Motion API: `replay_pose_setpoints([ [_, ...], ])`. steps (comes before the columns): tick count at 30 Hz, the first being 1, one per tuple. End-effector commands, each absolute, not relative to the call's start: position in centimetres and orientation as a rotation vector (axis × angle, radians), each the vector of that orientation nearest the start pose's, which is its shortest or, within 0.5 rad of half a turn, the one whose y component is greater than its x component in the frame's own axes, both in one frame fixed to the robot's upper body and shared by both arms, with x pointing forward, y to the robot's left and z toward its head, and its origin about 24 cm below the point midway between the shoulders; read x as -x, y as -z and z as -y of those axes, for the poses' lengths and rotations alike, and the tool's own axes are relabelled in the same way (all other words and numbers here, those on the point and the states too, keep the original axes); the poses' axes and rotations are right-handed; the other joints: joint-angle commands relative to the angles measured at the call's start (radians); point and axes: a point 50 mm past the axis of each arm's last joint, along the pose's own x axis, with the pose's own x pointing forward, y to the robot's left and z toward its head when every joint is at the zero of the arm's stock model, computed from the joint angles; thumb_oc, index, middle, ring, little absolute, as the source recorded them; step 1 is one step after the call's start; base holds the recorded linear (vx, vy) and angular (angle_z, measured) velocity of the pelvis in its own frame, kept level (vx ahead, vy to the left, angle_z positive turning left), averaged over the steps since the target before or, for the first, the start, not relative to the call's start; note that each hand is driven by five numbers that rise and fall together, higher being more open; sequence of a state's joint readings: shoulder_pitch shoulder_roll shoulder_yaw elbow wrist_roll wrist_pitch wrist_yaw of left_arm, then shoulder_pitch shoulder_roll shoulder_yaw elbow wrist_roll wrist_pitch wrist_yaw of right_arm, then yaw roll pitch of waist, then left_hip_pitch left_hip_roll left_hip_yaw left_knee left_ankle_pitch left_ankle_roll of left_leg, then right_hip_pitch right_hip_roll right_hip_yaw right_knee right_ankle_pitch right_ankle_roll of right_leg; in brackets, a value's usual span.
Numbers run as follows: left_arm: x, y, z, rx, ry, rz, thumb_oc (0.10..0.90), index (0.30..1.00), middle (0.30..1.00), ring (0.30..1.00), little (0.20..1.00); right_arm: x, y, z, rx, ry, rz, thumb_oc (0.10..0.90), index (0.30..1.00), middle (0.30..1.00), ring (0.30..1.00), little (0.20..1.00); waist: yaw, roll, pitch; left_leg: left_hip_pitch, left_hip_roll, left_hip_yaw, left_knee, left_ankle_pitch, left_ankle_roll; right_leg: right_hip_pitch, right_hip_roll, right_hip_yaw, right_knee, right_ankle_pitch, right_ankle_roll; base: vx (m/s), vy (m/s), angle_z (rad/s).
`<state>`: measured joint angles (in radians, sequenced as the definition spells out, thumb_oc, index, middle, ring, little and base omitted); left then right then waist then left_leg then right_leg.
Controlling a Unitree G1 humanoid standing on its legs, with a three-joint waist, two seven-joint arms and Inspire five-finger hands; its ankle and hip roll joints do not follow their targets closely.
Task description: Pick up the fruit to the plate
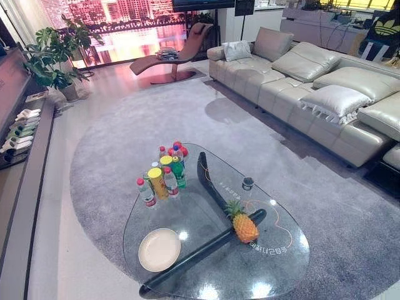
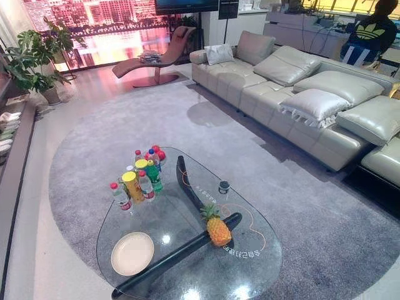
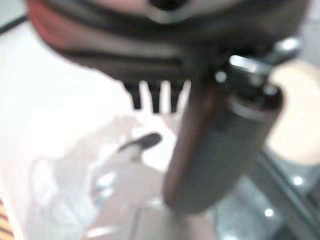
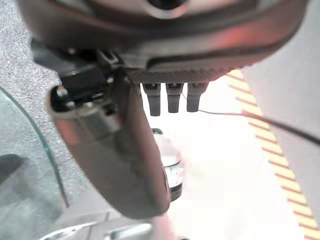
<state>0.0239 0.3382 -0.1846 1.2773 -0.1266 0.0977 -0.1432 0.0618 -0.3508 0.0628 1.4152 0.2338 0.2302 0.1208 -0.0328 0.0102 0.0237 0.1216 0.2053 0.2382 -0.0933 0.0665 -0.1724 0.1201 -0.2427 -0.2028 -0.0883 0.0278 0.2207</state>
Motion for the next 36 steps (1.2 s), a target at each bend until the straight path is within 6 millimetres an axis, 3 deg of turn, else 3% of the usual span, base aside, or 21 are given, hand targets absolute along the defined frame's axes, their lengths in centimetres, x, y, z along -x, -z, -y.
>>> replay_pose_setpoints([
  [1,-7.8,16.0,-25.6,-0.162,-0.015,-1.407,0.800,0.900,0.900,0.900,0.900,-1.8,15.6,28.4,0.070,0.299,-1.657,0.800,0.900,0.900,0.900,0.900,0.011,0.015,0.034,0.024,0.058,0.037,0.006,0.000,-0.018,0.004,-0.041,-0.053,0.001,0.072,0.015,0.09,-0.078,-0.17],
  [21,-8.5,15.8,-25.6,-0.140,-0.045,-1.377,0.800,0.900,0.900,0.900,0.900,-2.9,15.4,29.0,0.144,0.308,-1.596,0.800,0.900,0.900,0.900,0.900,0.011,0.009,0.046,0.019,0.056,0.031,0.006,-0.003,-0.014,0.007,-0.037,-0.050,0.001,0.065,0.010,0.00,0.000,0.00],
  [36,-7.9,15.9,-25.8,-0.124,-0.049,-1.392,0.800,0.900,0.900,0.900,0.900,-3.1,15.4,29.1,0.158,0.313,-1.580,0.800,0.900,0.900,0.900,0.900,0.015,0.011,0.062,0.009,0.049,0.018,0.006,-0.005,-0.013,-0.007,-0.038,-0.042,0.001,0.067,0.012,0.02,-0.003,0.00],
])
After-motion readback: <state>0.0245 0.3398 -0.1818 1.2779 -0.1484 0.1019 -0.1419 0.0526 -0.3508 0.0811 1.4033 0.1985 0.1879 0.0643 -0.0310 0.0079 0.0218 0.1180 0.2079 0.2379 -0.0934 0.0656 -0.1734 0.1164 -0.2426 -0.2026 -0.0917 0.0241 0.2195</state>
